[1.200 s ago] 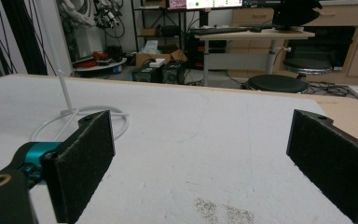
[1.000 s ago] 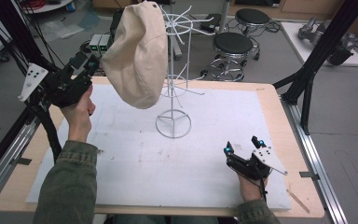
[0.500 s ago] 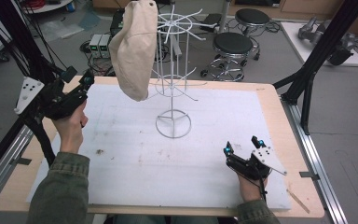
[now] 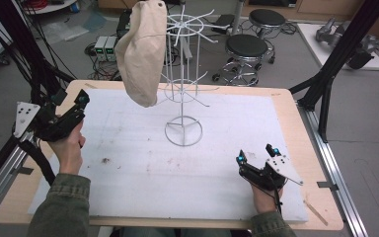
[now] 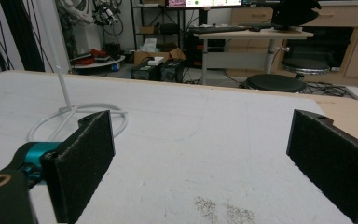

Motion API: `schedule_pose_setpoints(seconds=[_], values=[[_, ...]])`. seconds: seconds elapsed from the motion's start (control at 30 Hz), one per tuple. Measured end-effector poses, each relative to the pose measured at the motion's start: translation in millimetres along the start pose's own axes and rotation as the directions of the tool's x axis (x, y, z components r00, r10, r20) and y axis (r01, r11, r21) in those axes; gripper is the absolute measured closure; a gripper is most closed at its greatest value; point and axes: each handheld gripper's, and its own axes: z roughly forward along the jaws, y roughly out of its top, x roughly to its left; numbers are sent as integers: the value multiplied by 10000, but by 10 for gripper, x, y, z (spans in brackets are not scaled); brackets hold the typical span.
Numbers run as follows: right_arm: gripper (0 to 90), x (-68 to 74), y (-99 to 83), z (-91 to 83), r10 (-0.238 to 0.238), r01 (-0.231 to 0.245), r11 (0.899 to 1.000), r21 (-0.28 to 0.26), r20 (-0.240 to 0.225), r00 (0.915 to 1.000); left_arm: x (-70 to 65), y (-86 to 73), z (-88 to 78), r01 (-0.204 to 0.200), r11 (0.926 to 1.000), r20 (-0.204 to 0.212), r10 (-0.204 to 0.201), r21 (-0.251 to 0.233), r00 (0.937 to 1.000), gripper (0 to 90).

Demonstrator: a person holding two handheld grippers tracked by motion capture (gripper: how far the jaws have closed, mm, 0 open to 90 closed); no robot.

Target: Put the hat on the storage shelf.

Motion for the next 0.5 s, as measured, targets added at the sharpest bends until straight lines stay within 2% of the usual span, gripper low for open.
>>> schedule_pose_setpoints(seconds=[0.13,0.23,0.4,0.5], values=[[65,1,-1,3,-16,16,10000,4,-7,10000,26,-37,-33,-233,9997,-582,235,34,9980,242],[65,2,-1,1,-21,21,10000,8,-6,10000,35,-68,-58,-534,9985,-921,543,124,9943,232],[65,-1,0,1,-20,21,10000,30,-21,10000,47,-112,-107,-761,9966,-1370,797,315,9874,225],[65,-1,0,0,-16,16,10000,36,-26,10000,66,-143,-130,-738,9965,-1446,789,402,9863,225]])
